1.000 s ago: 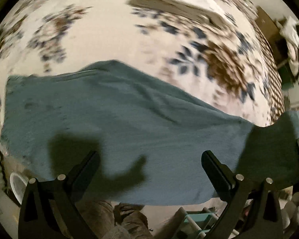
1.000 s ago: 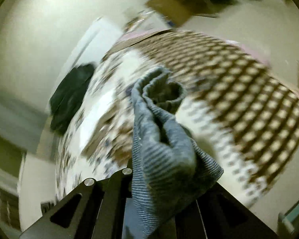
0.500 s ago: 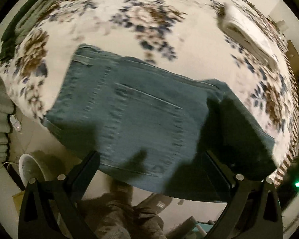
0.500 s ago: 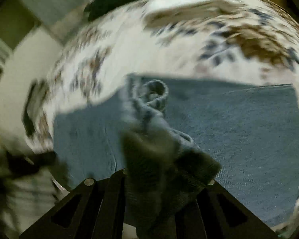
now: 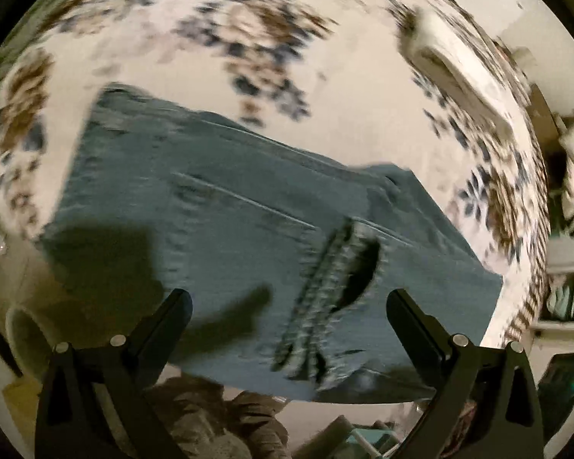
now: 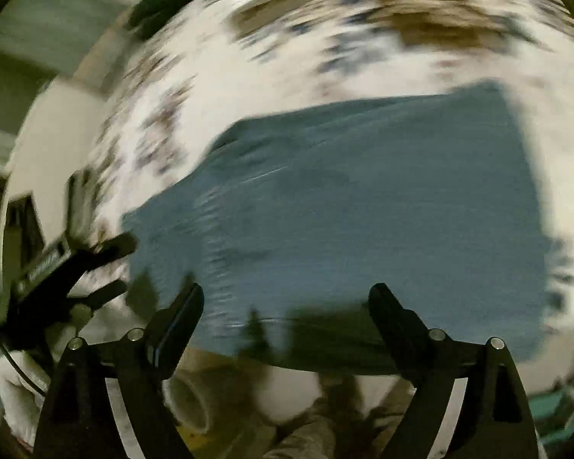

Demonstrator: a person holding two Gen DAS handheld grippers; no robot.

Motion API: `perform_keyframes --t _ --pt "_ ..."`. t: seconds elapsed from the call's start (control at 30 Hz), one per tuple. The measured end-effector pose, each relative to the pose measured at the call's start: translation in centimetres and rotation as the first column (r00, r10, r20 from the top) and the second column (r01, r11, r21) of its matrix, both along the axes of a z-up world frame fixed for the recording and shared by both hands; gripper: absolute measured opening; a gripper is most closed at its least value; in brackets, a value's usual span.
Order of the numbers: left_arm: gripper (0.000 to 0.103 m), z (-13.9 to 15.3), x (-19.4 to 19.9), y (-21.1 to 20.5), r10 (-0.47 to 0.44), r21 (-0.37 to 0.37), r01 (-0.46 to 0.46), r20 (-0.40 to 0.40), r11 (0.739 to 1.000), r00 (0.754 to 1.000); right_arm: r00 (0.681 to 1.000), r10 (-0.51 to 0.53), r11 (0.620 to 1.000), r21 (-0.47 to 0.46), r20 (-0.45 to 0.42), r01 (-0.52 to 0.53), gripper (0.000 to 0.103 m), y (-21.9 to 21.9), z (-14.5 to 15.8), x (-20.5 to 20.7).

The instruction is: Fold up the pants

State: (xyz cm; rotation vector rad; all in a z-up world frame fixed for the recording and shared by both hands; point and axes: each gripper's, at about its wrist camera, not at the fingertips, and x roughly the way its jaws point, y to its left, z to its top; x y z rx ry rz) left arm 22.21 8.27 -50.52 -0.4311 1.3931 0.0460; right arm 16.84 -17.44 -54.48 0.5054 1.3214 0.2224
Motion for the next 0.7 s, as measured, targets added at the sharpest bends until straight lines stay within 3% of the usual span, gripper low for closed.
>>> perform_keyframes --t 0.1,0.2,0.23,0.27,0.3,0.33,0.37,0.57,0.7 --pt "0.103 -2.5 1.0 -2.5 -0.066 0.011 0.067 -0.040 0.998 0.997 0.994 -0.101 0.986 -0.139 -0.041 0.094 0.090 -4.8 -0.9 -0.3" --pt "0.101 -5.0 2.0 -4.3 -0.093 0.003 0.094 -0.053 0.996 0.994 0.984 -0.164 0.971 -0.188 -0.063 0.150 0.090 -7.9 -1.8 0.4" --pt "0.090 -5.5 2.3 -4.7 -0.103 -0.001 0.103 -0.051 0.995 0.993 0.982 -0.176 0.964 -0.213 -0.068 0.158 0.090 -8.7 -2.2 0.8" --pt "0.063 -6.0 2.7 -5.2 -0.121 0.001 0.121 -0.044 0.993 0.992 0.981 -0.181 0.961 -0.224 -0.071 0.161 0.090 -9.3 -2.5 0.9" --pt "0.052 -6.1 2.9 -5.6 -0.136 0.025 0.137 -0.034 0.990 0.990 0.980 -0.184 0.959 -0.230 -0.070 0.164 0.090 -9.7 -2.5 0.8" --pt "0.029 -6.0 3.1 -5.9 -0.149 0.050 0.150 -0.012 0.987 0.989 0.979 -0.189 0.955 -0.245 -0.074 0.166 0.090 -10.0 -2.9 1.1" --pt "0.023 -5.6 3.2 -6.1 -0.168 0.035 0.168 0.021 0.985 0.985 0.979 -0.191 0.953 -0.254 -0.078 0.165 0.090 -10.2 -3.2 1.4" --pt "0.018 -3.7 3.2 -5.9 -0.207 0.032 0.204 0.093 0.978 0.974 0.974 -0.195 0.935 -0.322 -0.116 0.148 0.090 -8.7 -4.9 2.9" --pt "0.018 -4.6 4.1 -5.5 -0.188 0.026 0.186 0.083 0.982 0.979 0.966 -0.208 0.921 -0.364 -0.157 0.139 0.090 -7.7 -6.6 3.1"
